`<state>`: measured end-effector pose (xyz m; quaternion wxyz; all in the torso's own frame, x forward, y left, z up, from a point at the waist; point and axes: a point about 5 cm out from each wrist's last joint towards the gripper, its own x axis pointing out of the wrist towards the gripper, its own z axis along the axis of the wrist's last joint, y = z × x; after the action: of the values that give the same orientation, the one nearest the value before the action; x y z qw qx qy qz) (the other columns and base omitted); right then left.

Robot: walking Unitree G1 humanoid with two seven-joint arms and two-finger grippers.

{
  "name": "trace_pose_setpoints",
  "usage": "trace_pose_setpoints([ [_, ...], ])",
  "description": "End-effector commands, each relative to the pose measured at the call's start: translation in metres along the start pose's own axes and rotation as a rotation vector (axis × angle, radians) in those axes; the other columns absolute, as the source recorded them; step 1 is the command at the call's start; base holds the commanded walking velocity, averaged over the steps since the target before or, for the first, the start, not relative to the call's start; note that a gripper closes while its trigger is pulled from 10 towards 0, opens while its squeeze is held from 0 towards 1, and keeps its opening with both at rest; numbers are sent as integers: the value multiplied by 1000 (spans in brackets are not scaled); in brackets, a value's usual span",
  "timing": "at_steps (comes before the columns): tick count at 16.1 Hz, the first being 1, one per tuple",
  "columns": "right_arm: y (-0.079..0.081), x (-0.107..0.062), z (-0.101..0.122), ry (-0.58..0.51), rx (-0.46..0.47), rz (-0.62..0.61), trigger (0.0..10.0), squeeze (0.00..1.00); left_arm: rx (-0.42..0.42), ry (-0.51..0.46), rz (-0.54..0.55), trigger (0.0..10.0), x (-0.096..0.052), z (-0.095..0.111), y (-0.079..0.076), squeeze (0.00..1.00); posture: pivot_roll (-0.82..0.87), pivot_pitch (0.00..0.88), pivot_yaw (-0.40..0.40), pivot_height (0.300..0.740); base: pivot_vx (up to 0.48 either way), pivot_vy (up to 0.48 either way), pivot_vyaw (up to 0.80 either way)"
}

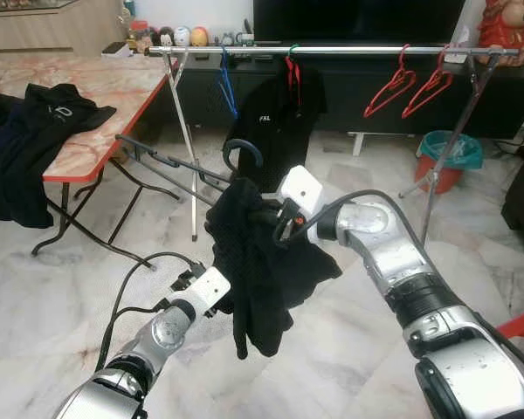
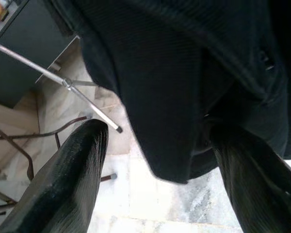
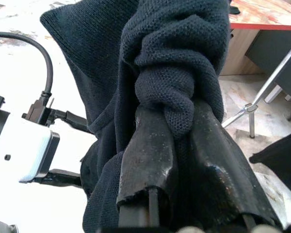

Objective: Hang hanger

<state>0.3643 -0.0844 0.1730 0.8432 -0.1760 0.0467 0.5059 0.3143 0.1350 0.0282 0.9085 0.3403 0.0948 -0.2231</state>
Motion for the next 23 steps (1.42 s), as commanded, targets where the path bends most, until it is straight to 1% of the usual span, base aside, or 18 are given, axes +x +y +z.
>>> trace_pose_setpoints([
  [1,1,2,15,-42,-49,14,0,0,15,-40,-3,10000,2,7,1,0,-48,0,23,719,0,0,0],
  [5,2,2,15,-44,-52,22,0,0,46,-42,30,10000,2,7,4,0,-48,0,23,719,0,0,0],
  [10,3,1,15,-41,-54,32,0,0,56,-45,65,10000,1,7,8,0,-51,0,22,719,0,0,0],
  [13,4,1,15,-41,-55,36,0,0,73,-40,83,10000,1,6,12,0,-51,0,22,719,0,0,0],
  [15,4,1,15,-42,-55,40,0,0,88,-32,114,10000,1,6,18,0,-51,0,22,719,0,0,0],
  [16,4,1,15,-42,-55,40,0,0,88,-32,114,10000,1,6,18,0,-51,0,22,719,0,0,0],
  [17,5,1,15,-42,-56,45,0,0,89,-24,151,10000,1,6,21,0,-51,0,22,719,0,0,0],
  [19,6,1,15,-42,-56,50,0,0,75,-14,184,10000,1,6,27,0,-51,0,22,719,0,0,0],
  [21,6,1,14,-40,-57,54,0,0,59,-16,191,10000,2,8,31,0,-50,0,22,719,0,0,0],
  [23,6,1,14,-40,-57,55,0,0,56,-19,188,10000,2,8,31,0,-50,0,22,719,0,0,0],
])
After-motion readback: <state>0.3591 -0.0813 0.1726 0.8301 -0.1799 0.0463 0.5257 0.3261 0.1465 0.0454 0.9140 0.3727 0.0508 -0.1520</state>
